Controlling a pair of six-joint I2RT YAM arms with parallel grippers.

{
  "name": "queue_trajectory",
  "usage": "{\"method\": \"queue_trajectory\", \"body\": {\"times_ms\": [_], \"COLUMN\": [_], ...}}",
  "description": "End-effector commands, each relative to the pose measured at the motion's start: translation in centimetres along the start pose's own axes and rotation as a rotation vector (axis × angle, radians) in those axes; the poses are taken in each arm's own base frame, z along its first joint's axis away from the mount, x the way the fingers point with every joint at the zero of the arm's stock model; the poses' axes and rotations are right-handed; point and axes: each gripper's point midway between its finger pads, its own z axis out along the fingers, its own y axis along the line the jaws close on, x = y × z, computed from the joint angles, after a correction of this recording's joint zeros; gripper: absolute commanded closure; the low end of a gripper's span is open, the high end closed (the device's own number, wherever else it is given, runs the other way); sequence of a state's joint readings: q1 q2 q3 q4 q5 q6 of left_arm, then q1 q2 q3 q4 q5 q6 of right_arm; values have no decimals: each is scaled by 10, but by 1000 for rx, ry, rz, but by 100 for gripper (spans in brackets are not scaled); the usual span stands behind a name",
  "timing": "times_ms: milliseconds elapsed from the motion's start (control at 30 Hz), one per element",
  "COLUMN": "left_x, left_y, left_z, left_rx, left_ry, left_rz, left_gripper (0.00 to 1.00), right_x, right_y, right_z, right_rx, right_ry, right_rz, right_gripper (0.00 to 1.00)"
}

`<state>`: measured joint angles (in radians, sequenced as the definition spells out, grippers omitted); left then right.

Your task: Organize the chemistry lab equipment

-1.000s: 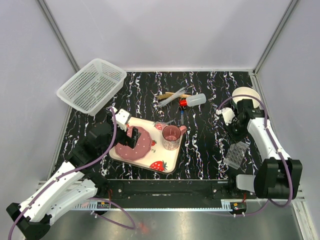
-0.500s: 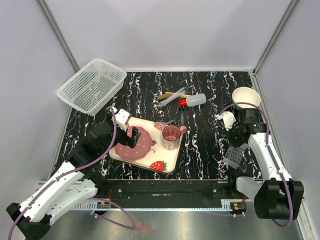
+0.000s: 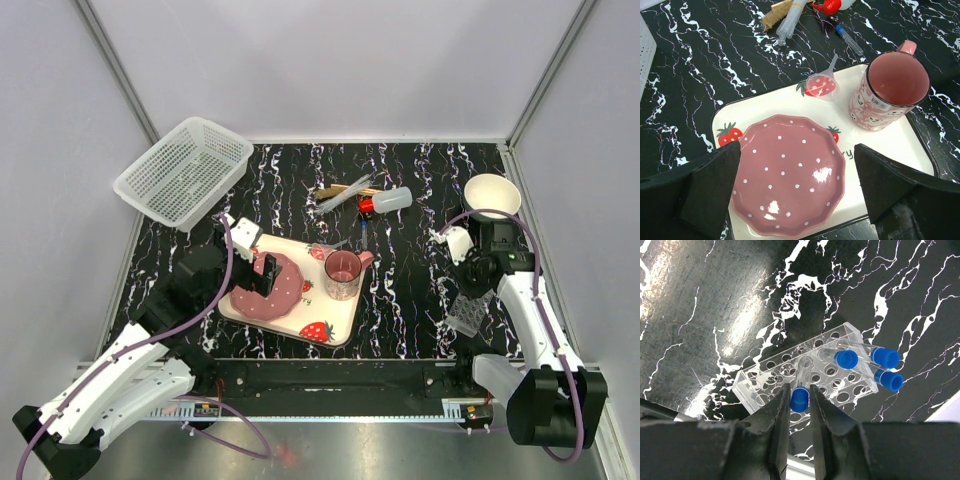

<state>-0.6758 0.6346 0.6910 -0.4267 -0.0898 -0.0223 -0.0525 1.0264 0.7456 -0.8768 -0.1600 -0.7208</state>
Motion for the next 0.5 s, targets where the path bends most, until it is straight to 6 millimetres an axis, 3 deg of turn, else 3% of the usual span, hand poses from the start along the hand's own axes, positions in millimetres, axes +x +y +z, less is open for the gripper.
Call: {"method": "queue_trajectory", "body": {"times_ms": [0, 167, 233, 433, 467], "left_x": [-7, -6, -6, -6, -6], "left_y": [0, 0, 0, 0, 0], "left_z": [-2, -2, -2, -1, -1], "left_rx": [7, 5, 5, 4, 4], "left_ry": [-26, -25, -25, -23, -23], "left_rz": [9, 10, 10, 9, 9], "left_gripper": [1, 1, 1, 1, 1], "right_x": [1, 2, 1, -21, -33], "right_y": [2, 0, 0, -5, -11], "right_z": [-5, -7, -9, -28, -39], "right_rx": [-6, 11, 9, 4, 20], "right_ry": [-18, -14, -22, -74, -104], "right_rz": [3, 27, 34, 50, 46], "right_gripper": [73, 72, 66, 53, 52]}}
